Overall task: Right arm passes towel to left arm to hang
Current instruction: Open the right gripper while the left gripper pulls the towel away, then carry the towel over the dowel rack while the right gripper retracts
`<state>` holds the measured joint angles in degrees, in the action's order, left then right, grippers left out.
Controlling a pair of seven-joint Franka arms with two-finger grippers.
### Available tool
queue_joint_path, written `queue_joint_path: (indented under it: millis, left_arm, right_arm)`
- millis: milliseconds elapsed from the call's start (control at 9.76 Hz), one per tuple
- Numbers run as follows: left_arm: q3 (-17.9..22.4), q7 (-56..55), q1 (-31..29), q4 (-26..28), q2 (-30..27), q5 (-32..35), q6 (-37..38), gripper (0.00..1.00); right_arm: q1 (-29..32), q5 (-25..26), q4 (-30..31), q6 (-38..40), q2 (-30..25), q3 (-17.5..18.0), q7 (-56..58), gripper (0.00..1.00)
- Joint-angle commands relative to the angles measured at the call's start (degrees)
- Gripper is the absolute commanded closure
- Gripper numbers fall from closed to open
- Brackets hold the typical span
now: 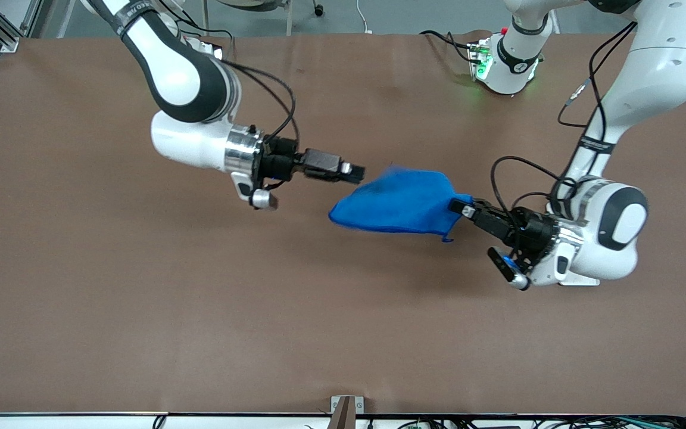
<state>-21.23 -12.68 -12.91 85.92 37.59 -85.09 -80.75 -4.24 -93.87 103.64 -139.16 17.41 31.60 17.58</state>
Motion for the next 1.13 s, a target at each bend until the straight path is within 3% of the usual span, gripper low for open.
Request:
queue_joint_path:
  millis: [0,205,410,512,614,717,819,1024]
  left_arm:
    - [0.8,-7.5,-0.8,-3.6,-0.1,7.5,-0.2,1.00]
    - [1.0,-11.5,-2.6,-6.5,-0.1,16.0,-0.2,1.00]
    - [2.0,-13.1,-3.3,-8.0,-1.7,26.0,-0.7,1.00]
    - [2.9,-13.6,-3.3,-8.0,-2.9,29.3,-1.4,1.00]
    - [3.6,-16.1,-2.8,-7.3,-7.4,35.7,-7.7,1.00]
    - [2.7,-20.5,-2.4,-7.4,-9.8,45.9,-9.9,1.00]
    - [1.8,-22.3,-2.6,-7.4,-11.4,50.5,-11.3,1.00]
    - [1.7,-22.5,-2.6,-7.4,-12.8,61.4,-12.4,1.00]
  right_arm:
    - [5.3,12.1,2.4,5.0,-0.9,-1.1,0.3,0.00]
    - [5.4,29.4,2.6,15.9,-0.9,-11.0,0.0,0.00]
    - [5.1,47.7,2.7,18.8,-2.5,-17.6,-3.6,0.00]
    - [5.1,57.0,2.6,18.9,-3.3,-18.8,-9.2,0.00]
    - [5.1,67.6,2.6,18.8,-4.9,-19.2,-16.5,0.00]
    - [5.5,76.2,2.5,18.9,-6.2,-19.5,-22.4,0.00]
    - [5.3,81.7,2.4,19.6,-7.4,-22.0,-25.5,0.00]
    - [5.3,86.8,2.4,21.5,-11.5,-27.0,-25.9,0.00]
